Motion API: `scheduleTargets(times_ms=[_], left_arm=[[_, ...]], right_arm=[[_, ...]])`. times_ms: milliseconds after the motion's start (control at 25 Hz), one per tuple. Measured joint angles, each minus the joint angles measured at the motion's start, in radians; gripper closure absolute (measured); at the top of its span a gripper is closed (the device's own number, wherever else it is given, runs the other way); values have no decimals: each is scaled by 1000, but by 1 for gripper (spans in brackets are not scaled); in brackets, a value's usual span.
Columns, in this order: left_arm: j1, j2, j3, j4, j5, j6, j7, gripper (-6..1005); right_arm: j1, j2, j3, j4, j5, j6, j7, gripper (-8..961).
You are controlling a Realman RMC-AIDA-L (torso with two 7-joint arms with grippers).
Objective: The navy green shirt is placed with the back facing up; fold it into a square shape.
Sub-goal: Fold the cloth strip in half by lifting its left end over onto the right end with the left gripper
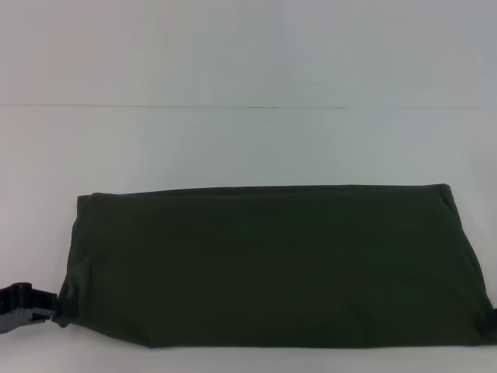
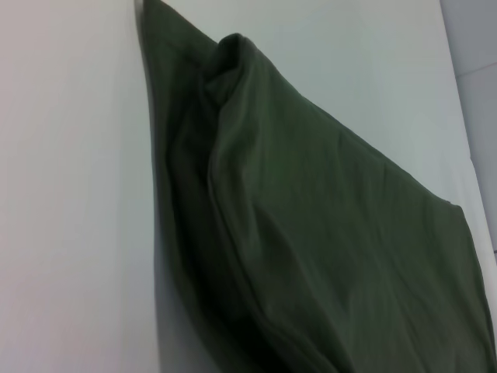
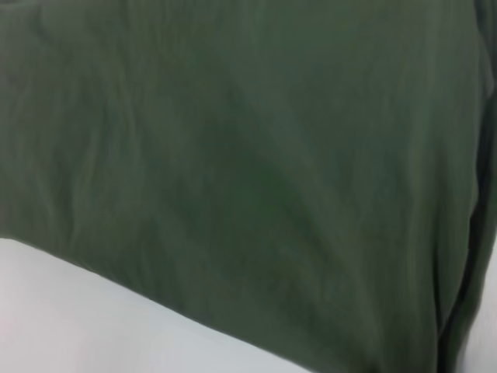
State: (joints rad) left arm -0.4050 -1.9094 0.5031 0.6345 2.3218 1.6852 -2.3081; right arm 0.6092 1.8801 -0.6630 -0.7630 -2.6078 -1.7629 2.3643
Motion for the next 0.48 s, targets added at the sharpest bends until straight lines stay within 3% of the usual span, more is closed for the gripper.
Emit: scheduleTargets(times_ms=[160,400,480], left_arm=[[-1,0,-1,4,-3,-3,6,976],[-5,3,-2,5,8,-56,-11,777],[-4,6,-2,5,9,-62,-33,700]], right_arm=[[6,-4,79,-3,24,-23,-56,692],[7,-6,149,1,194,-45,-229,436],[2,4,148,5,253,-50,-315,349]])
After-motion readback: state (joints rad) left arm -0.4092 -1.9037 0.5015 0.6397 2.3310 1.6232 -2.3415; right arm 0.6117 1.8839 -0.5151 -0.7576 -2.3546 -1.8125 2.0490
